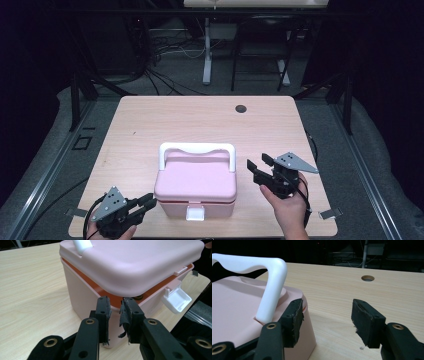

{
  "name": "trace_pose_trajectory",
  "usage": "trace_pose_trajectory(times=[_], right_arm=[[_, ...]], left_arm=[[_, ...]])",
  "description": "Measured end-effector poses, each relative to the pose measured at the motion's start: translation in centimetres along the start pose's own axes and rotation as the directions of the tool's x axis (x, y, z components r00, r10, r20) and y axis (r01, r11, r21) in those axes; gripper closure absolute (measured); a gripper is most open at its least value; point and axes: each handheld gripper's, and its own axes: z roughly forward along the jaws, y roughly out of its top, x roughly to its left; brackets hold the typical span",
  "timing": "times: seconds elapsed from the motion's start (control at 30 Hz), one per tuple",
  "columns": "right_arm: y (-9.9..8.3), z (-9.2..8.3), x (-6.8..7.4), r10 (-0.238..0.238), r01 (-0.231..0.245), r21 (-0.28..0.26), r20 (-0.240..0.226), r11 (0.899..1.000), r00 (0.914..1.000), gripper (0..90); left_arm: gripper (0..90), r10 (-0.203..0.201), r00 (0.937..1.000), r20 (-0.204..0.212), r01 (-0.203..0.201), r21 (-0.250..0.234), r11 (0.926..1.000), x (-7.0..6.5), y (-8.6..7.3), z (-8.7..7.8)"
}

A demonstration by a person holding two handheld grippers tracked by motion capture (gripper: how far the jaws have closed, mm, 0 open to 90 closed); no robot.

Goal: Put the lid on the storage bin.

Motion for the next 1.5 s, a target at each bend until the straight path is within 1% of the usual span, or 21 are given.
trace_pose_trajectory(times=[0.1, 0.13, 0.23, 0.27, 0.5, 0.57, 0.63, 1.1, 1.23, 1.33, 1.37, 1.5], right_arm=[[-0.03, 0.05, 0.02, 0.002, -0.002, -0.002, -0.001, 1.0, 1.0, 42.4], [-0.04, 0.06, 0.0, 0.0, 0.0, -0.002, 0.0, 1.0, 1.0, 42.4], [-0.06, 0.06, -0.01, -0.002, 0.002, 0.001, 0.0, 1.0, 1.0, 42.4], [-0.08, 0.08, -0.02, -0.002, 0.002, 0.001, 0.0, 1.0, 1.0, 42.4], [-0.08, 0.06, -0.06, -0.002, 0.002, 0.0, 0.0, 1.0, 1.0, 42.4], [-0.08, 0.05, -0.06, 0.0, 0.0, 0.0, 0.0, 1.0, 1.0, 42.4], [-0.07, 0.03, -0.08, 0.001, -0.001, 0.0, 0.001, 1.0, 1.0, 42.4], [-0.05, -0.03, -0.12, 0.007, -0.007, -0.001, 0.002, 1.0, 1.0, 42.4], [-0.04, -0.05, -0.15, 0.005, -0.005, -0.001, 0.002, 1.0, 1.0, 42.4], [-0.04, -0.05, -0.16, 0.006, -0.006, -0.002, 0.002, 1.0, 1.0, 42.4], [-0.04, -0.05, -0.16, 0.005, -0.005, -0.001, 0.002, 1.0, 1.0, 42.4], [-0.04, -0.05, -0.15, 0.005, -0.005, -0.001, 0.002, 1.0, 1.0, 42.4]], left_arm=[[75.7, 0.009, 1.0, -0.003, -0.009, 0.003, 1.0, -0.08, -0.1, 0.08], [75.8, 0.009, 0.9999, -0.005, -0.009, -0.002, 1.0, -0.1, -0.15, 0.14], [75.8, 0.001, 1.0, -0.005, -0.001, 0.004, 1.0, -0.13, -0.25, 0.2], [75.8, 0.007, 1.0, -0.005, -0.007, 0.006, 1.0, -0.09, -0.25, 0.19], [75.8, 0.0, 1.0, -0.002, 0.0, 0.008, 1.0, -0.08, -0.41, 0.23], [75.8, 0.008, 1.0, -0.001, -0.008, 0.017, 0.9998, 0.0, -0.46, 0.19], [75.8, 0.0, 1.0, -0.004, 0.0, 0.016, 0.9999, 0.0, -0.54, 0.22], [75.8, -0.002, 1.0, -0.006, 0.002, 0.021, 0.9998, 0.1, -0.63, 0.23], [75.9, -0.004, 0.9999, -0.012, 0.004, 0.033, 0.9994, 0.2, -0.77, 0.21], [76.1, -0.008, 0.9999, -0.015, 0.008, 0.028, 0.9996, 0.24, -0.87, 0.22], [76.0, -0.014, 0.9999, -0.01, 0.014, 0.018, 0.9997, 0.35, -0.85, 0.14], [75.9, -0.014, 0.9998, -0.014, 0.014, 0.022, 0.9997, 0.43, -0.86, 0.16]])
